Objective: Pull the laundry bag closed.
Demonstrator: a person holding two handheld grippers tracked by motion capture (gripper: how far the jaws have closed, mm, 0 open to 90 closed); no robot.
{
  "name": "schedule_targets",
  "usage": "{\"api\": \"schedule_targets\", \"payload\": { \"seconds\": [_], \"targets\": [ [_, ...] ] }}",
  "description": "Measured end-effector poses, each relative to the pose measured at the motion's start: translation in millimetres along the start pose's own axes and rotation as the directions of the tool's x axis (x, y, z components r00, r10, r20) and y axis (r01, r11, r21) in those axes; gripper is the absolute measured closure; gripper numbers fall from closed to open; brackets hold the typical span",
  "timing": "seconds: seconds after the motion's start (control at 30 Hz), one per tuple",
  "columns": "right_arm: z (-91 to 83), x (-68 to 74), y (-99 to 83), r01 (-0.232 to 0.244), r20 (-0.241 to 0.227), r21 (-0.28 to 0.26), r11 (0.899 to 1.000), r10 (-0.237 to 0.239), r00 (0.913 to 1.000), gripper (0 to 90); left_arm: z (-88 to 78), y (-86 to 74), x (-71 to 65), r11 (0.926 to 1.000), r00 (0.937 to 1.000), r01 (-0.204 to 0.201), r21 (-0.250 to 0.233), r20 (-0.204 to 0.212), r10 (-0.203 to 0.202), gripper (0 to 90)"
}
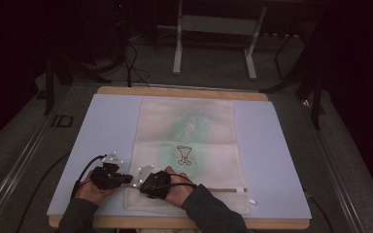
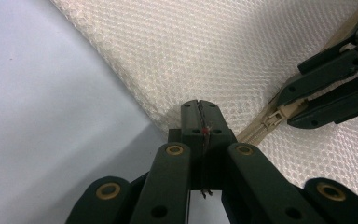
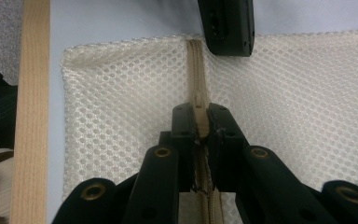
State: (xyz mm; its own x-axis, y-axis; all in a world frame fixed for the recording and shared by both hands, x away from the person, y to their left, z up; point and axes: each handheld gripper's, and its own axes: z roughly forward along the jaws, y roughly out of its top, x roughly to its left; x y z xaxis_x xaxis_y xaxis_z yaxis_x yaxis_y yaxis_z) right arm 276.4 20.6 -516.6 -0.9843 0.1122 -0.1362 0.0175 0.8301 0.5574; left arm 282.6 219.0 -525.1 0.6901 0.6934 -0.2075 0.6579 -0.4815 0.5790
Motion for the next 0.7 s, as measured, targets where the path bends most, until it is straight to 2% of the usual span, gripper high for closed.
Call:
{"api": "schedule_targets", "payload": {
  "seconds": [0.7],
  "targets": [
    [-8.0, 1.9, -9.1, -0.009, -0.004, 0.016, 1.000, 0.009, 0.9999, 82.2, 0.1, 0.0, 0.0, 1.0000, 1.0000, -0.005, 0.000, 0.002, 0.005, 90.0]
  ]
}}
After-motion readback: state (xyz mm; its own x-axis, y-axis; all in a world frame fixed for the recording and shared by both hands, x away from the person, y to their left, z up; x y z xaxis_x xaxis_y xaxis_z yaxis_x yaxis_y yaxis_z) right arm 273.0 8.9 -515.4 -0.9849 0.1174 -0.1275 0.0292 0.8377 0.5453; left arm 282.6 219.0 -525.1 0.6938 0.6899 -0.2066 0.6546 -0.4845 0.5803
